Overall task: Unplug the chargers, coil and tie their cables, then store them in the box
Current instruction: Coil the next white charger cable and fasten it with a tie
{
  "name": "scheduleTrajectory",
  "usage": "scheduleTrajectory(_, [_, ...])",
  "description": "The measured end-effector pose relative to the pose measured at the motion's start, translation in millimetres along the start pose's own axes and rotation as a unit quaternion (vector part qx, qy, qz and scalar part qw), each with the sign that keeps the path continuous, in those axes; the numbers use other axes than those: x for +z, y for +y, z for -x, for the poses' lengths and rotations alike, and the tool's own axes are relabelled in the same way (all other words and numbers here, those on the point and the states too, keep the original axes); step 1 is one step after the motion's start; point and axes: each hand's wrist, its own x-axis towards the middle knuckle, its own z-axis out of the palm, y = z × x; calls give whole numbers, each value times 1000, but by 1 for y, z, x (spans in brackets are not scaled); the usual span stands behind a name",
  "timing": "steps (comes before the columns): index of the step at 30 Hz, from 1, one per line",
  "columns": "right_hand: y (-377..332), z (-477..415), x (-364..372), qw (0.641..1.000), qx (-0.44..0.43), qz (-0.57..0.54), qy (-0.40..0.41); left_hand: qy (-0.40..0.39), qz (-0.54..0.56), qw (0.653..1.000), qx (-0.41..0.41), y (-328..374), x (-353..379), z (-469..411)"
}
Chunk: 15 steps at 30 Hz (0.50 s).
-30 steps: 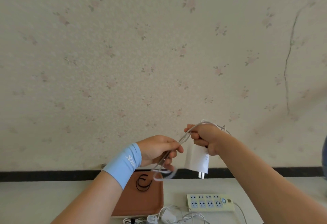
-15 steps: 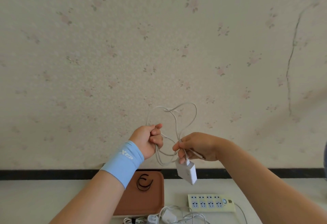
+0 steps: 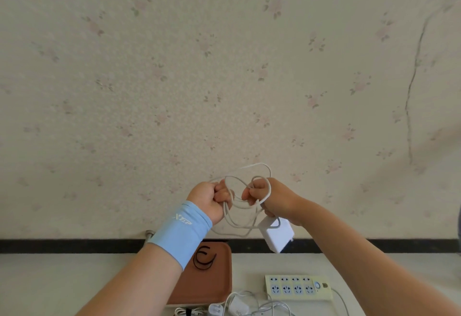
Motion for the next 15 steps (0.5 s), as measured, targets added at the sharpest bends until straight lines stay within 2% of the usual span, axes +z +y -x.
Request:
scheduleTrajectory(3, [-4,4,0,998,20,8,-58,35,37,997,61,1,-1,-3])
scheduleTrajectory(6, [-4,8,7,983,27,-3,-183,62,83,990,93,1,-1,-4])
scheduleTrajectory(8, [-2,9,9,971,22,-37,-233,84,113,984,112,2,-2,-5])
scheduleTrajectory(12, [-7,10,7,964,-6,-17,-265,92,170,973,124,4,3,0])
scheduleTrajectory(14, [-5,9,5,969,-13,12,-247,79,120,979,147,7,5,0])
scheduleTrajectory(15, [-3,8,4,972,-11,18,-236,75,58,983,156,9,5,2])
